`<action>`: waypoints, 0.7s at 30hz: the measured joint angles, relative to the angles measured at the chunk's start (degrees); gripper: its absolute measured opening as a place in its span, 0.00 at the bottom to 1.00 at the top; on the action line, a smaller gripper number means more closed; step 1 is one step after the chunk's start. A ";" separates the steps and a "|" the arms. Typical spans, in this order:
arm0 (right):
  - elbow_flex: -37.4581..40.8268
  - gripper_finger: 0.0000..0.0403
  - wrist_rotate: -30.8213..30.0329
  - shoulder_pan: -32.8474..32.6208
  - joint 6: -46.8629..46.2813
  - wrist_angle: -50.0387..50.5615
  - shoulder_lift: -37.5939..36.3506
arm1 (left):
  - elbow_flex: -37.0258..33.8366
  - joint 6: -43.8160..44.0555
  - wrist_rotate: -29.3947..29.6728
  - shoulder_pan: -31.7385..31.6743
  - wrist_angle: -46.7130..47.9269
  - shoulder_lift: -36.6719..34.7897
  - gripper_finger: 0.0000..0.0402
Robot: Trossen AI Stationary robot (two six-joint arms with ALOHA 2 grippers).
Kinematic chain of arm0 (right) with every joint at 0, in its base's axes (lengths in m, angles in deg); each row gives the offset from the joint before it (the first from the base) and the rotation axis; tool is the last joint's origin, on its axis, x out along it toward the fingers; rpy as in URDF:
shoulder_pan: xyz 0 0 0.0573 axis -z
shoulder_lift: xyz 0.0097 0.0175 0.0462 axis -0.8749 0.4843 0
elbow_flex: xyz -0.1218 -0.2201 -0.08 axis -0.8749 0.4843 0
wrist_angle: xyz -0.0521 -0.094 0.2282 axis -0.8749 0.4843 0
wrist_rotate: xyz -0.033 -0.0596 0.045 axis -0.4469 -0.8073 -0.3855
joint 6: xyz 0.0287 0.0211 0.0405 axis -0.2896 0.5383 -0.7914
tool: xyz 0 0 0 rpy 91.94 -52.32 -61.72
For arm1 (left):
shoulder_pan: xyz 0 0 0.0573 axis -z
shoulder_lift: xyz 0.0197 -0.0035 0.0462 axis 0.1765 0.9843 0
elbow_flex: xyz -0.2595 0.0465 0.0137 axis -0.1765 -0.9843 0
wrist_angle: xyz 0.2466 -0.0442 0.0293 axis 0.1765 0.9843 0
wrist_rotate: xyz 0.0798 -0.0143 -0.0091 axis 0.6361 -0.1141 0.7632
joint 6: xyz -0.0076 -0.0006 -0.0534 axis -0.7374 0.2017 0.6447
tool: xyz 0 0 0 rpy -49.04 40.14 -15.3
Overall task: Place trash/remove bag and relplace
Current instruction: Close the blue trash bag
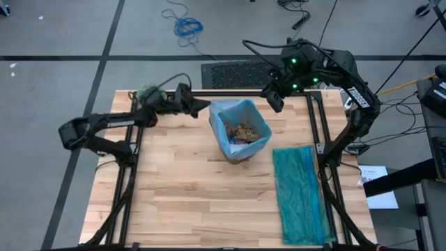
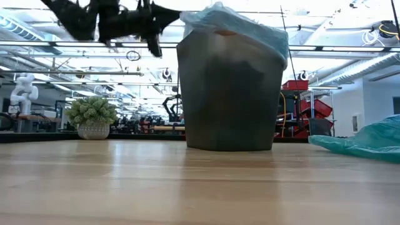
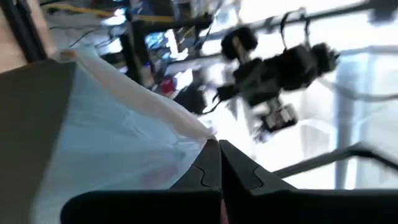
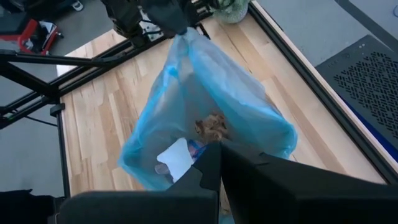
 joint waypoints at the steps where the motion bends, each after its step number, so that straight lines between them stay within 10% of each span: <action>1: 0.00 0.00 0.02 0.00 -0.01 -0.32 0.00 | 2.38 -2.95 -1.52 0.00 5.43 -1.03 0.00; 11: 0.50 0.09 1.36 1.22 -8.02 5.06 1.72 | 32.34 -45.89 -1.19 0.02 75.92 -4.24 0.00; 21: 15.59 0.24 10.18 1.48 -7.94 4.95 -2.93 | 41.91 -54.77 5.73 -1.16 91.99 -3.51 0.00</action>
